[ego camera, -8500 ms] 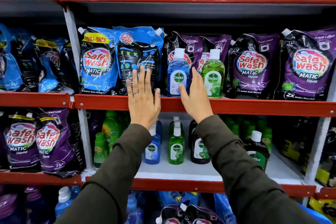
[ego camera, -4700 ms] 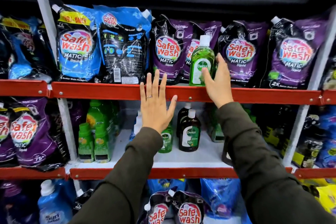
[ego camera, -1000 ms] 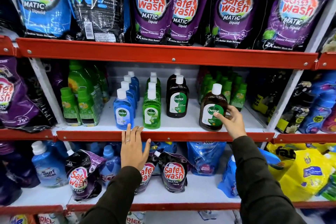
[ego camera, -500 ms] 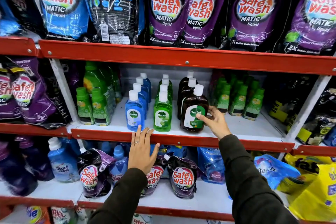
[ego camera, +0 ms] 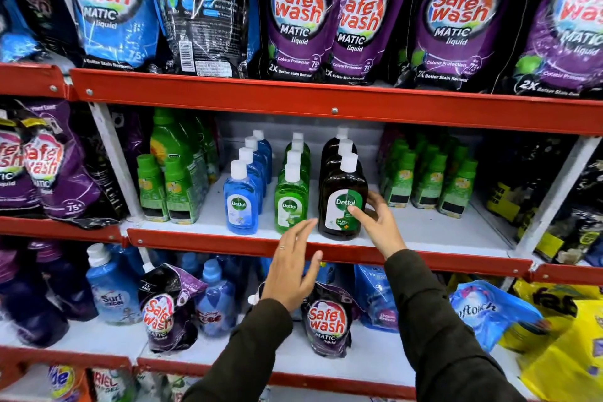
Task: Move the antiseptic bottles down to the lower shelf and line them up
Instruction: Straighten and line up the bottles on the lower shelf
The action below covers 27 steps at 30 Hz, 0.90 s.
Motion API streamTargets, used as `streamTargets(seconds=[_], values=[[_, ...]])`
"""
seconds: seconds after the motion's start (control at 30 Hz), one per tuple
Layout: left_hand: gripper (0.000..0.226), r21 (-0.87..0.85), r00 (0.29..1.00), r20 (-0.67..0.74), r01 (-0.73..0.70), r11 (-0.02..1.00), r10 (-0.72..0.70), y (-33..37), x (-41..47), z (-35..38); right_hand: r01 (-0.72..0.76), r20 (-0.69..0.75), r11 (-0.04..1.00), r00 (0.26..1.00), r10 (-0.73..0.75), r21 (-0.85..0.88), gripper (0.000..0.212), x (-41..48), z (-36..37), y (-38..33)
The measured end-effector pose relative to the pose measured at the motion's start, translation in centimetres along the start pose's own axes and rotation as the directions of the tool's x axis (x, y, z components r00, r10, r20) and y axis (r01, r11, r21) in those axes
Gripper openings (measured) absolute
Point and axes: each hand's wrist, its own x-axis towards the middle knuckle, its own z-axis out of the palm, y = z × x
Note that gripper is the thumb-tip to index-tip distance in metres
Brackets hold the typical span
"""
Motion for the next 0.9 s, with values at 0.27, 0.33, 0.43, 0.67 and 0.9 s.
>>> streamTargets(seconds=[0.27, 0.33, 0.43, 0.67, 0.9], values=[[0.082, -0.449, 0.91, 0.192, 0.414, 0.792, -0.367, 5.0, 4.9, 4.4, -0.11, -0.073, 0.96, 0.989, 0.132, 0.257, 0.059, -2.0, 2.0, 0.1], [0.078, -0.443, 0.858, 0.246, 0.512, 0.736, -0.45, 5.2, 6.0, 4.8, -0.103, -0.062, 0.964, 0.991, 0.122, 0.245, 0.051, -2.2, 2.1, 0.4], [0.072, -0.441, 0.826, 0.251, 0.561, 0.7, -0.504, 4.9, 7.1, 4.6, -0.073, -0.078, 0.968, 0.992, 0.094, 0.238, 0.027, -2.0, 1.9, 1.3], [0.067, -0.445, 0.83, 0.223, 0.554, 0.704, -0.512, 3.9, 6.9, 4.4, -0.096, -0.045, 0.971, 0.993, 0.108, 0.22, 0.033, -2.1, 1.8, 1.2], [0.069, -0.436, 0.841, 0.244, 0.54, 0.72, -0.483, 3.9, 6.6, 4.5, -0.112, -0.051, 0.978, 0.991, 0.123, 0.176, 0.051, -2.3, 1.6, 1.0]])
